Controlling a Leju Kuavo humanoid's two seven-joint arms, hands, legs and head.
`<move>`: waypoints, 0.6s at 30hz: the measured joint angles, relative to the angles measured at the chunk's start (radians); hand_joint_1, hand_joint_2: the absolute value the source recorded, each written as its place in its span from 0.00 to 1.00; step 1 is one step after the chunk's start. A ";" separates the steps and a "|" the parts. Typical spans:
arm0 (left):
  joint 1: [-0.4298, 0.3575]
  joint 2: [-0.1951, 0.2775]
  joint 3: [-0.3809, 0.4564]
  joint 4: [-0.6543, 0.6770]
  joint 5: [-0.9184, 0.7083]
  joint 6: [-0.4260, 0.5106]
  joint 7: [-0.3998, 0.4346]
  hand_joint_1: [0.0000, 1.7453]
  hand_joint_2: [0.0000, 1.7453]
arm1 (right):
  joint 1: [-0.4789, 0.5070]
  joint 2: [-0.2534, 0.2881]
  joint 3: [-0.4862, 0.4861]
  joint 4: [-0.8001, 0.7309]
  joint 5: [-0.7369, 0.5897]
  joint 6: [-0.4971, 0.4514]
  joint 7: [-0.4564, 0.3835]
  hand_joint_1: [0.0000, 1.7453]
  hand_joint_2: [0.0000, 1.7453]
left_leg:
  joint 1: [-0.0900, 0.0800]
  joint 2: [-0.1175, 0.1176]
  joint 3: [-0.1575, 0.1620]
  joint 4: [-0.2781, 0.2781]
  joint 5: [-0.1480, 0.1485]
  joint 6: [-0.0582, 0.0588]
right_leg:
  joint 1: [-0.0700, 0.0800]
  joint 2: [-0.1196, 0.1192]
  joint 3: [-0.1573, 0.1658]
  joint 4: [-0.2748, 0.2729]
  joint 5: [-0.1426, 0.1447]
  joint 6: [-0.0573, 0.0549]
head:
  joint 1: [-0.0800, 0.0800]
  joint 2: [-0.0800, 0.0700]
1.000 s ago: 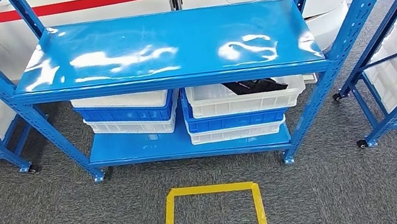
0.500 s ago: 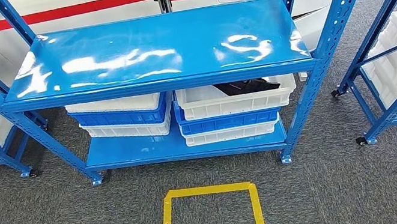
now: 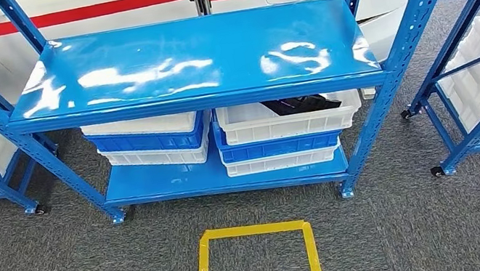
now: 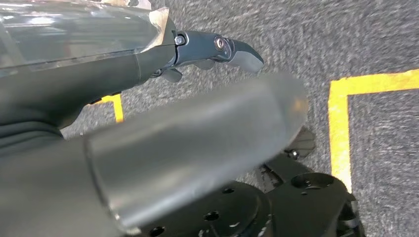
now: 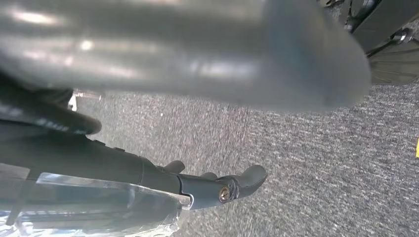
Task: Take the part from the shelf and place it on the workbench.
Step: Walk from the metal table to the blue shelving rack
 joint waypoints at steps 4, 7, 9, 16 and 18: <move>0.017 0.000 0.101 -0.016 -0.101 -0.025 0.029 0.00 0.00 | 0.012 -0.001 0.022 -0.013 -0.040 0.013 -0.008 0.00 0.00 | -0.001 0.000 0.000 0.000 0.000 0.000 | -0.001 0.000 0.000 0.000 0.000 0.000 | 0.000 0.000; 0.028 0.000 0.176 -0.028 -0.174 -0.043 0.050 0.00 0.00 | 0.022 -0.003 0.038 -0.023 -0.069 0.023 -0.014 0.00 0.00 | -0.001 0.000 0.000 0.000 0.000 0.000 | -0.002 0.000 0.000 0.000 0.000 0.000 | 0.000 0.000; 0.036 0.000 0.228 -0.037 -0.224 -0.055 0.065 0.00 0.00 | 0.028 -0.005 0.050 -0.030 -0.088 0.029 -0.017 0.00 0.00 | -0.001 0.000 0.000 0.000 0.000 0.000 | -0.002 0.000 0.000 0.000 0.000 0.000 | 0.000 0.000; 0.067 0.001 0.411 -0.068 -0.402 -0.099 0.116 0.00 0.00 | 0.051 -0.013 0.090 -0.055 -0.159 0.052 -0.030 0.00 0.00 | -0.001 0.000 0.000 0.000 0.000 0.000 | -0.002 0.000 0.000 0.000 0.000 0.000 | 0.000 0.000; 0.076 0.001 0.463 -0.076 -0.453 -0.112 0.130 0.00 0.00 | 0.057 -0.015 0.102 -0.062 -0.179 0.059 -0.033 0.00 0.00 | -0.001 0.000 0.000 0.000 0.000 0.000 | -0.002 0.000 0.000 0.000 0.000 0.000 | 0.000 0.000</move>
